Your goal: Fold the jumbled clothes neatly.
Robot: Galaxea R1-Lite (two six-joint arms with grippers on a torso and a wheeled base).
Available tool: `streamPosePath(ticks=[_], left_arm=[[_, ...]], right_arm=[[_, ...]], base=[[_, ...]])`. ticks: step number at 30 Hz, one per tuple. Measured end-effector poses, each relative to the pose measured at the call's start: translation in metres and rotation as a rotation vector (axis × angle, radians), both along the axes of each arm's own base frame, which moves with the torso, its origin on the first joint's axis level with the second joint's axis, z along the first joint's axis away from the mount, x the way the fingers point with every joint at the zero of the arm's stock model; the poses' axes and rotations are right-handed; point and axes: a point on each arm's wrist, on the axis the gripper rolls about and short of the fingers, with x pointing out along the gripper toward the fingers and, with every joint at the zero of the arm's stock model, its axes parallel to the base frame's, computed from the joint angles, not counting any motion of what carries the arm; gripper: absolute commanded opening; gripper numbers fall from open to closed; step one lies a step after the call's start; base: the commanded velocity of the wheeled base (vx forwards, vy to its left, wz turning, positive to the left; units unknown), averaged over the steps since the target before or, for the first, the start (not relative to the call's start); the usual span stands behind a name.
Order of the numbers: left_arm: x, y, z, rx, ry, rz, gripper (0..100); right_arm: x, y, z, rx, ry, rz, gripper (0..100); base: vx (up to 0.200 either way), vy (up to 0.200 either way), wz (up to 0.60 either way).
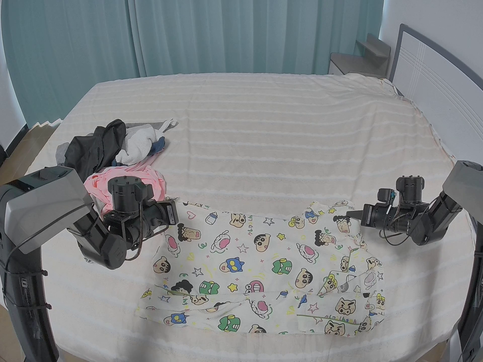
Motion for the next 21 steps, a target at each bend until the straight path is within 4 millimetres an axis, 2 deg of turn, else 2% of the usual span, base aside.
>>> streamPosePath(ticks=[7, 12, 13, 21], left_arm=[[-0.018, 0.001, 0.004, -0.012, 0.014, -0.066, 0], [-0.020, 0.000, 0.007, -0.013, 0.002, -0.067, 0], [-0.021, 0.000, 0.007, -0.014, 0.001, -0.068, 0], [-0.021, -0.001, 0.007, -0.014, -0.003, -0.070, 0]], right_arm=[[-0.014, -0.006, 0.005, 0.015, 0.018, 0.017, 0], [-0.010, -0.005, -0.001, 0.003, 0.026, 0.003, 0], [-0.008, -0.004, -0.002, 0.000, 0.026, 0.000, 100], [0.005, -0.002, -0.007, -0.007, 0.055, -0.007, 100]], base=[[0.000, 0.000, 0.00], [0.000, 0.000, 0.00], [0.000, 0.000, 0.00], [0.000, 0.000, 0.00]])
